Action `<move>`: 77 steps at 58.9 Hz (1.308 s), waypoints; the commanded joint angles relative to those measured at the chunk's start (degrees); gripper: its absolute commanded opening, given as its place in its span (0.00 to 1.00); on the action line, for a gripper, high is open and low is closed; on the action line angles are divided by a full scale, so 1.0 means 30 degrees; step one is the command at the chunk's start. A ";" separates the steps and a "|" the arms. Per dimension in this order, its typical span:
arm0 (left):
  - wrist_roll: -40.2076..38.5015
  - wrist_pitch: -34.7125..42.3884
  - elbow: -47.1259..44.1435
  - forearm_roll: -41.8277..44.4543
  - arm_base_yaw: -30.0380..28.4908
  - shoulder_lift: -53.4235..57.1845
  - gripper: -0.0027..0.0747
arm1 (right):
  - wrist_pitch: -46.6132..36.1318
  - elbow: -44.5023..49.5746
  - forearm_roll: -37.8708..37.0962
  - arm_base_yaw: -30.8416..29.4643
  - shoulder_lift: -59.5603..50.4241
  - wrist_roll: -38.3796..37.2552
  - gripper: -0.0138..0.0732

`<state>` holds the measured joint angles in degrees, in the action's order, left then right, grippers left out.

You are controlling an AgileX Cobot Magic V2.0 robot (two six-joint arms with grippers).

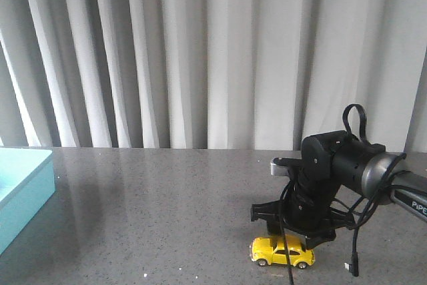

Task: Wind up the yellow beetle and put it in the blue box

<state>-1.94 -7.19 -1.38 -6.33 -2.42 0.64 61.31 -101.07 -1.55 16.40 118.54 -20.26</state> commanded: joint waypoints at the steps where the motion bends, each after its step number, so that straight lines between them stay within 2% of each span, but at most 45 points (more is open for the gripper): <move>1: -0.0131 0.1452 0.0259 -0.0162 0.0082 0.0297 0.03 | -0.0047 -0.0416 -0.0338 -0.0023 -0.0594 -0.0035 0.67; 37: -0.0131 0.1452 0.0259 -0.0162 0.0082 0.0297 0.03 | 0.3472 -0.0356 -0.4943 -0.0045 -0.0505 0.0231 0.66; 77: -0.0131 0.1452 0.0259 -0.0162 0.0082 0.0297 0.03 | 0.4143 -0.0356 -0.4411 -0.3719 -0.0505 0.2011 0.66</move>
<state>-1.94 -7.19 -1.38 -6.33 -2.42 0.64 70.07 -101.77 -11.36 7.66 118.52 -16.05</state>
